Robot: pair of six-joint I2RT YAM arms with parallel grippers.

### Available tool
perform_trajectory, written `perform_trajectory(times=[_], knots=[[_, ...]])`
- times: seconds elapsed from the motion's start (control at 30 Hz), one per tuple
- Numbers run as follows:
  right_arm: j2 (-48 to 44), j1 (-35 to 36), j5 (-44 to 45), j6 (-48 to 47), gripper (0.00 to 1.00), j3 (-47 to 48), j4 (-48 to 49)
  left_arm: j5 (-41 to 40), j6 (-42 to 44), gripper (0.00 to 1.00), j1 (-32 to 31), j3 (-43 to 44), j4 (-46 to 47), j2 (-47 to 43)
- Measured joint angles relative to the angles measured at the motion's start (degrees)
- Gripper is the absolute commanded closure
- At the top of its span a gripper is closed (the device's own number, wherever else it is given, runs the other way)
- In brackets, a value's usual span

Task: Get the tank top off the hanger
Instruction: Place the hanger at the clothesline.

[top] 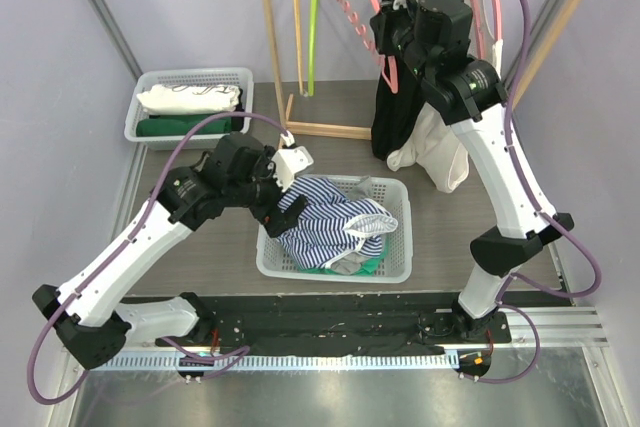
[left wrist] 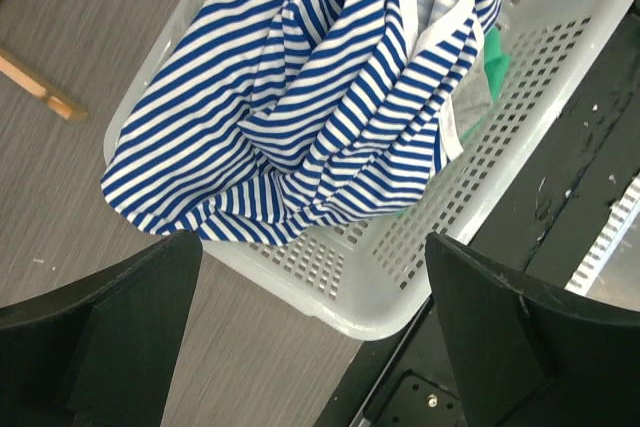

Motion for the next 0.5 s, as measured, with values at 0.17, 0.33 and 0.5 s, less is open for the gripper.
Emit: perform_trajectory(times=[0.17, 0.33, 0.5], knots=[[0.24, 0.04, -0.39, 0.26, 0.99, -2.93, 2.19, -0.87, 1.97, 0.0, 0.0, 1.64, -3.02, -0.09], [0.46, 0.68, -0.37, 0.28, 0.99, -4.02, 4.24, -1.62, 3.48, 0.0, 0.0, 3.1, -3.5, -0.22], [2.84, 2.43, 0.2, -0.31, 0.99, -1.31, 4.13, -3.02, 3.63, 0.0, 0.0, 3.08, -3.39, -0.22]])
